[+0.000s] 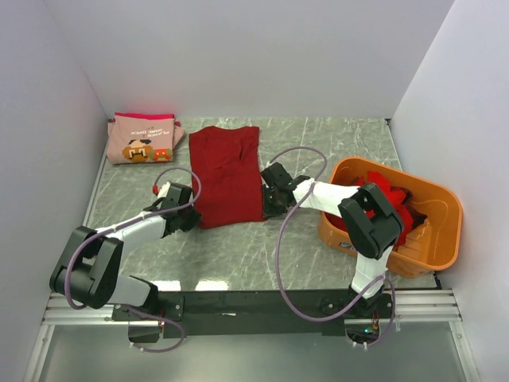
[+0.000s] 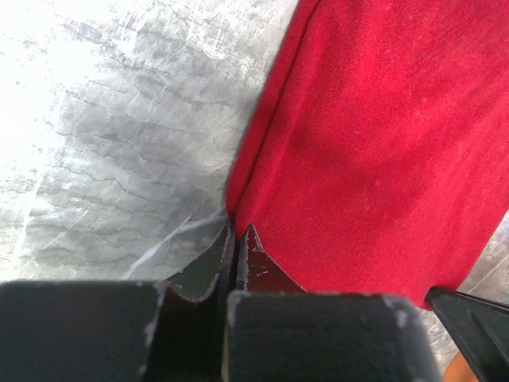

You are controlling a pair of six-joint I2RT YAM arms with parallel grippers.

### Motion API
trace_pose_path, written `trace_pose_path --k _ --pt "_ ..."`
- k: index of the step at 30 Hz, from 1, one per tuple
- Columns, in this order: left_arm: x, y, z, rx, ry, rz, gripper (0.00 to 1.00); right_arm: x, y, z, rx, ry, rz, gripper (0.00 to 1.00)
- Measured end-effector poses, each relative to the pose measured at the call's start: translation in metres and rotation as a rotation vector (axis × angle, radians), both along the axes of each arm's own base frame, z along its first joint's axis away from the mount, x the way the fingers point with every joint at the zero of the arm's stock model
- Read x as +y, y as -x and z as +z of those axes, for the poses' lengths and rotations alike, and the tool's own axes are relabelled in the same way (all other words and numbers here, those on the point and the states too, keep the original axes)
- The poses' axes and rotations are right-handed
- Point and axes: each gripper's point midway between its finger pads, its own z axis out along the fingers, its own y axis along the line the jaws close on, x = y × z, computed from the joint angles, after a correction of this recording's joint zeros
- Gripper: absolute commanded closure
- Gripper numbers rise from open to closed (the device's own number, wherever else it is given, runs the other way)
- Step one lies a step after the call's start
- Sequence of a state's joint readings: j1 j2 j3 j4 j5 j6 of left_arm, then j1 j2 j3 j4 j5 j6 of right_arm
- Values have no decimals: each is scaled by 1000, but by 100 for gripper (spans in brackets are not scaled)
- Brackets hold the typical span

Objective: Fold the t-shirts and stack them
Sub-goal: Fold the tshirt

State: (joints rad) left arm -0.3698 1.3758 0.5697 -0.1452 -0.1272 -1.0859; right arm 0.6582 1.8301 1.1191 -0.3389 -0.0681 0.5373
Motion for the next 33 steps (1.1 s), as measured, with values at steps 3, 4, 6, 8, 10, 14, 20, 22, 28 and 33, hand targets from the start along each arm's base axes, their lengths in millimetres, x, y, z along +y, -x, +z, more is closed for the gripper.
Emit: trace_pose_path --k 3,4,6,8,10,14,20,22,28,33 --pt "-1 0 1 -5 6 -2 99 5 3 -2 2 -4 2 100" --pt "-1 1 1 -6 9 -1 99 7 4 -1 3 -5 3 100" --pt "0 6 1 -4 12 -3 99 8 7 -1 -1 -7 8 100" --pt "0 17 1 6 13 -9 99 5 19 -2 1 -8 17 100" --pt "-3 37 1 30 15 -23 99 -1 36 -1 10 -6 28 100" --pt "-10 90 6 95 30 -56 99 -16 83 8 31 0 75 100" --pt "-14 120 53 -7 148 -71 99 -18 119 56 -29 -62 145 100" --pt "-13 122 70 -60 192 -66 99 -19 119 76 -67 -88 145 100" --pt "-13 108 110 -142 202 -44 99 -19 92 131 -195 -110 95 100" --pt "-17 74 134 -160 104 -9 99 -22 55 160 -267 -130 21 100"
